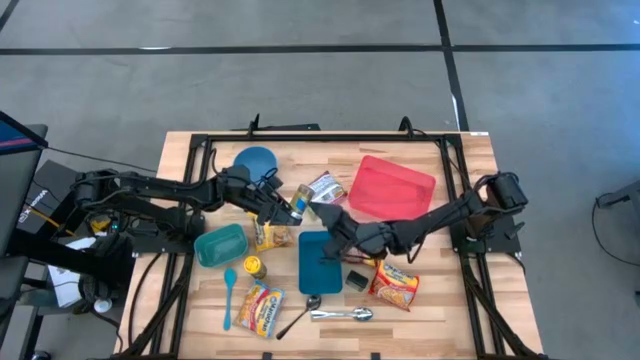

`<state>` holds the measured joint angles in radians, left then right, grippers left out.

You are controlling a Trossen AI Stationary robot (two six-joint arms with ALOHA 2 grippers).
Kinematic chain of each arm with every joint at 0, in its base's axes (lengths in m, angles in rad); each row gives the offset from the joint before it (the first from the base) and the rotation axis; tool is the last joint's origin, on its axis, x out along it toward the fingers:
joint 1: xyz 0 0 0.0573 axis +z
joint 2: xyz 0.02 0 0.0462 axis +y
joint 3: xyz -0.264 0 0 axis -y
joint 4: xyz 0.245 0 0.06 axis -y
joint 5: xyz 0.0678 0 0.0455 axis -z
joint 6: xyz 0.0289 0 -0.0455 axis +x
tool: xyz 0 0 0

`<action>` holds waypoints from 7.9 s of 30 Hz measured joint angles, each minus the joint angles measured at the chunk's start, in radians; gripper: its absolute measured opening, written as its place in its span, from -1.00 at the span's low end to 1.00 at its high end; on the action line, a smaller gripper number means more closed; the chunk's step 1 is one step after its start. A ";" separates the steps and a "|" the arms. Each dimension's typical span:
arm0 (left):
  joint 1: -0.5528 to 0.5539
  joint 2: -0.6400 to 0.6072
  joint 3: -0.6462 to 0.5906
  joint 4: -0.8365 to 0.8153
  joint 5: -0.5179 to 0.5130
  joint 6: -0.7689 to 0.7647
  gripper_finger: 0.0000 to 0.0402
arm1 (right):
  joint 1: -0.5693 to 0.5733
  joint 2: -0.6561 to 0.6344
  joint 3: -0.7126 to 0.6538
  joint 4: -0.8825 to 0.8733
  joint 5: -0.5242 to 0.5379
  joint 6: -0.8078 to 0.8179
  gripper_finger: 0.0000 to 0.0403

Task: Pick & Place Food Item
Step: Put the green seasoning bottle into the blue bin

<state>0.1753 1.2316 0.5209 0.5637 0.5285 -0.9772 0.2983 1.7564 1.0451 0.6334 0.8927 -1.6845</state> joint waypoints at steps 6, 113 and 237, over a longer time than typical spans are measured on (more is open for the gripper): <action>0.000 0.000 0.000 0.006 0.000 -0.008 -0.02 | -0.002 0.000 0.000 -0.006 -0.006 -0.101 0.29; -0.018 0.186 0.112 -0.027 0.073 0.168 0.46 | -0.061 -0.004 -0.001 -0.046 0.033 -0.145 -0.25; -0.022 0.187 0.111 0.002 -0.748 0.786 0.46 | -0.140 0.247 -0.197 0.205 -0.693 1.781 -0.24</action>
<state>0.1532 1.4182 0.6323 0.5655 -0.2195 -0.1909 0.1585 2.0037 0.8482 0.8383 0.1992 0.0969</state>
